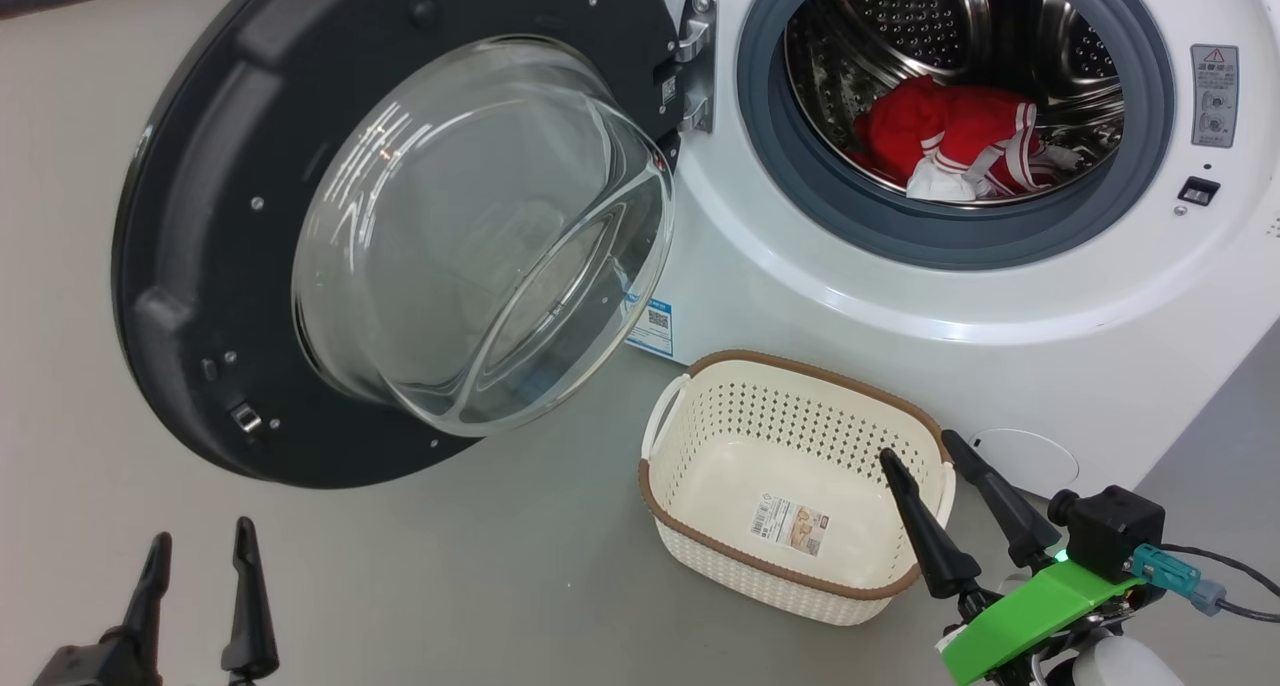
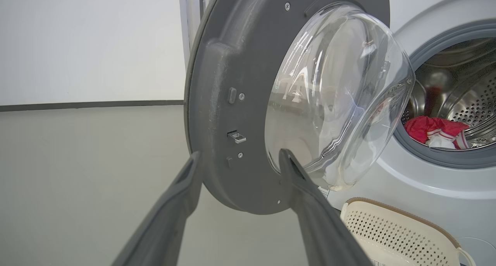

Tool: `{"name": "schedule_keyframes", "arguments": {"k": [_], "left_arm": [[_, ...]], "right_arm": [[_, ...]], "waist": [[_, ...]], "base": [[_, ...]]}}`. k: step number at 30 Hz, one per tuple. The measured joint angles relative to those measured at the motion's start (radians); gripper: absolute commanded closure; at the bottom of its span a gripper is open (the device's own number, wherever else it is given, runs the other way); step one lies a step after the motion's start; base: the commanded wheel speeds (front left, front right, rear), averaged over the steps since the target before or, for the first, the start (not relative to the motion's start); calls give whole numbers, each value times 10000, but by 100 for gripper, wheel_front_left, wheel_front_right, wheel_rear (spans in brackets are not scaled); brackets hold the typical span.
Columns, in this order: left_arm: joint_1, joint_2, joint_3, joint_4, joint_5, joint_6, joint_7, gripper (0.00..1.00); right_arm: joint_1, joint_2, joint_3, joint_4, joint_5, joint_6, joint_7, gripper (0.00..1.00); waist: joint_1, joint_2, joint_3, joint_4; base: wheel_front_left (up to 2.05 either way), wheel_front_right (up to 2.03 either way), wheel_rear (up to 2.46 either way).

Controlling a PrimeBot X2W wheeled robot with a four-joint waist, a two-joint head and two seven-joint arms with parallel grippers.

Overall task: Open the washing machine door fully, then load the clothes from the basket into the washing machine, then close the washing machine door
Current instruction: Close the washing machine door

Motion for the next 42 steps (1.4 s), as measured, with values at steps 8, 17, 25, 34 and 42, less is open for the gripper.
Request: {"name": "schedule_keyframes", "arguments": {"k": [8, 17, 25, 34, 42], "left_arm": [[-201, 453, 167, -525, -94, -12, 316, 100], [-712, 1235, 840, -1488, -727, -196, 1254, 100], [-2201, 2243, 1519, -1829, -1499, -472, 2460, 100], [-4728, 2443, 3085, 1091, -4899, -986, 4395, 100], [-6648, 2571, 4376, 3963, -7394, -951, 6115, 100]], "right_arm": [[-2, -33, 17, 8, 13, 0, 0, 0], [-2, -42, 35, 29, 12, 0, 0, 0], [-2, -40, 81, 50, 13, 0, 0, 0], [-13, -46, 284, 59, 58, 0, 0, 0], [-48, -111, 328, 82, 58, 0, 0, 0]], "waist": [[0, 0, 58, -125], [0, 0, 43, -224], [0, 0, 1, -282], [0, 0, 72, -535], [0, 0, 312, -911]], "base": [[0, 0, 0], [0, 0, 0], [0, 0, 0], [0, 0, 0], [0, 0, 0]]}}
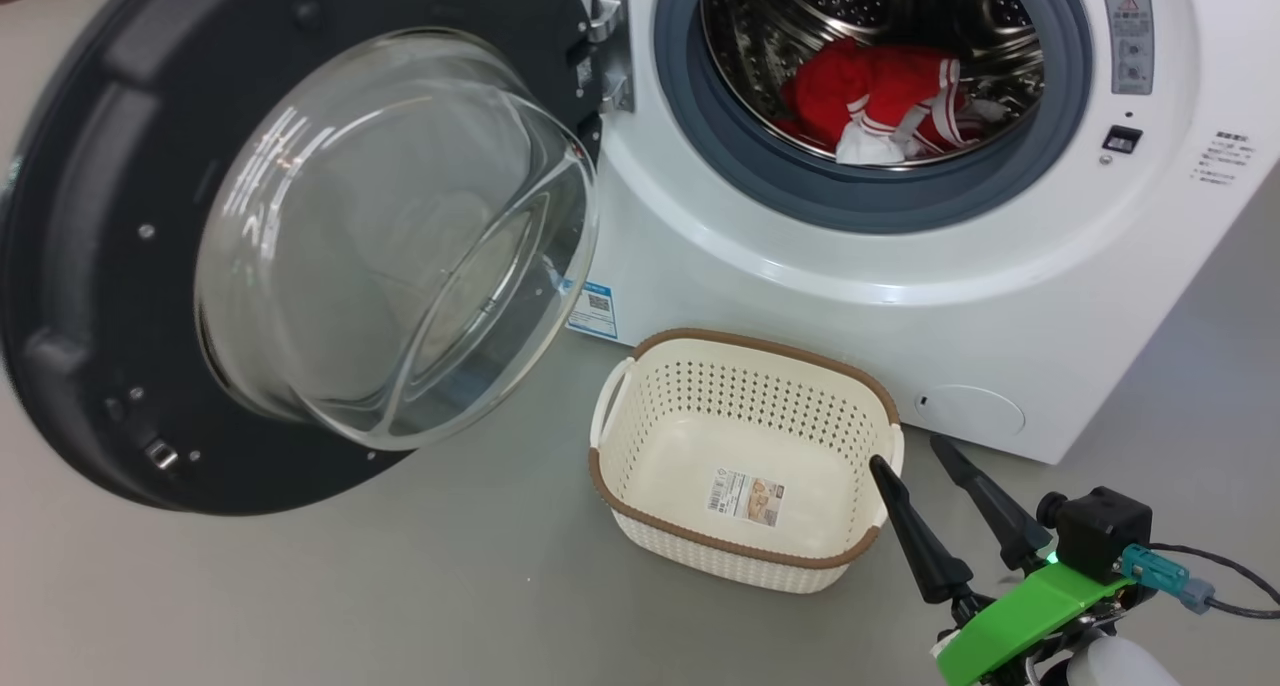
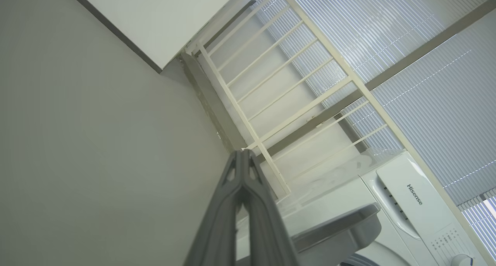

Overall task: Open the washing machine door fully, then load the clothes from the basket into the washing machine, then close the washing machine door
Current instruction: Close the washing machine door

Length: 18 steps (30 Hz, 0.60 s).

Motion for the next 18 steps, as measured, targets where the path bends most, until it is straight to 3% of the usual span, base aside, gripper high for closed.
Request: {"name": "schedule_keyframes", "arguments": {"k": [6, 18], "left_arm": [[-865, 140, 598, 1476, -849, 167, 502, 100], [-1411, 541, 677, 3666, -1126, 132, 1338, 100]], "right_arm": [[-253, -44, 25, 10, -2, 0, 0, 0], [-486, -136, 15, 15, -19, 0, 0, 0]], "waist": [[0, 0, 226, -321], [0, 0, 590, -921]], "base": [[0, 0, 0], [0, 0, 0]]}}
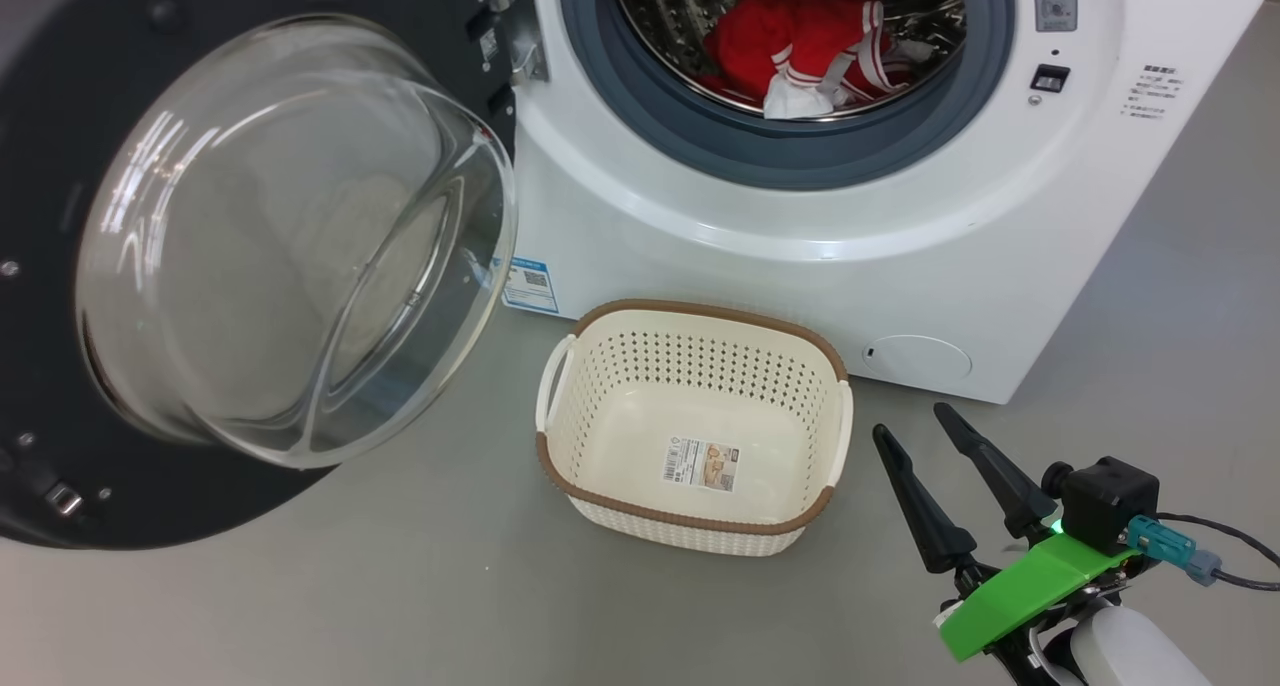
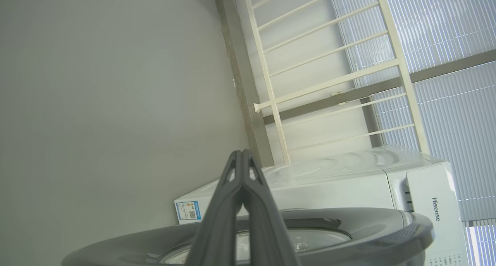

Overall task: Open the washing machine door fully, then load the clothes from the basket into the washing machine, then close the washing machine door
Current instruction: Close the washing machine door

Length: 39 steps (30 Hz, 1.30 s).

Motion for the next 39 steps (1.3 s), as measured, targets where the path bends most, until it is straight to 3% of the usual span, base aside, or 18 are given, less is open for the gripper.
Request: {"name": "schedule_keyframes", "arguments": {"k": [13, 23, 39], "left_arm": [[-111, 146, -355, 1053, -128, -754, 1223, 100], [-108, -17, -516, 1164, -483, -997, 2382, 100], [1028, -499, -460, -629, -1499, -1204, 4700, 100]], "right_arm": [[-75, 15, -69, 0, -42, 0, 0, 0], [-80, 88, -56, 94, -42, 0, 0, 0], [-78, 190, -109, 249, 21, 0, 0, 0]], "waist": [[0, 0, 8, -117], [-1, 0, -76, -89], [0, 0, -332, -118]], "base": [[0, 0, 0], [0, 0, 0], [0, 0, 0]]}}
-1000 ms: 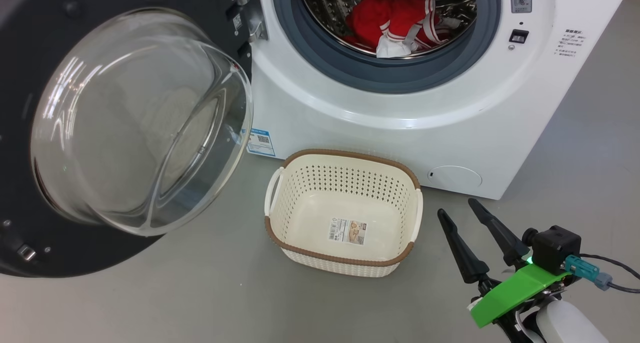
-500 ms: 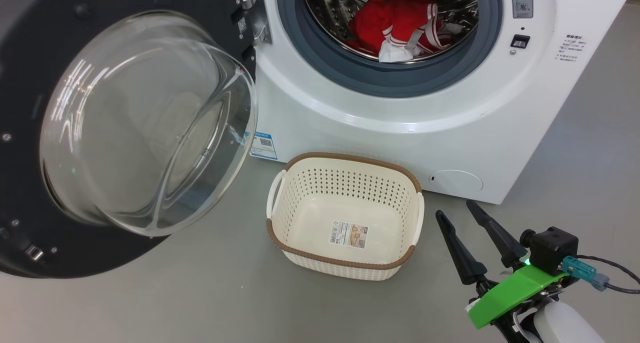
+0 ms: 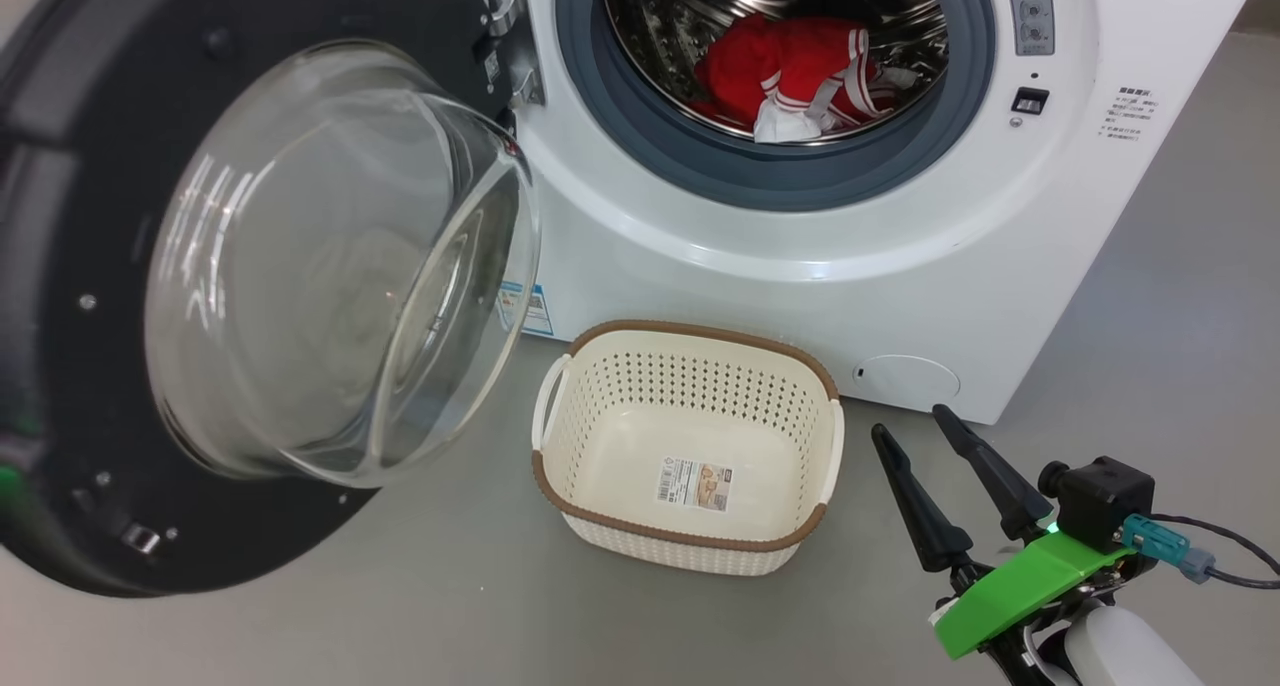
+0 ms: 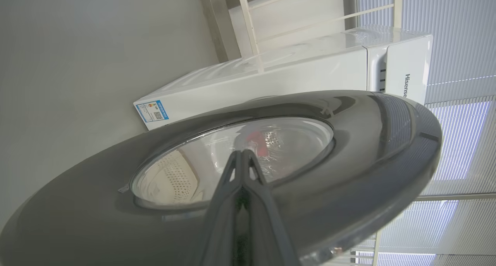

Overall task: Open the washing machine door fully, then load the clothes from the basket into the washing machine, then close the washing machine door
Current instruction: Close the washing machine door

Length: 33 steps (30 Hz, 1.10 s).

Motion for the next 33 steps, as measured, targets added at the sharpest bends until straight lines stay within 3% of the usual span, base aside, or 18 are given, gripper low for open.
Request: {"name": "schedule_keyframes", "arguments": {"k": [5, 11, 22, 33], "left_arm": [[791, -322, -56, -1312, -330, 313, 884, 100], [1781, -907, -297, -3461, -667, 1104, 1726, 100], [3124, -1628, -690, -6669, -874, 2391, 2274, 100], [3602, -2130, -1053, -8006, -857, 2823, 2305, 100]], "right_arm": [[12, 63, -35, 33, 17, 0, 0, 0], [44, 96, -75, 33, 25, 0, 0, 0], [239, 159, 15, 25, 58, 0, 0, 0], [239, 155, 44, 25, 194, 0, 0, 0]], "waist": [[0, 0, -149, 1], [-1, 0, -266, 47], [0, 0, -427, -115], [0, 0, -445, -412]], "base": [[0, 0, 0], [0, 0, 0], [0, 0, 0], [0, 0, 0]]}}
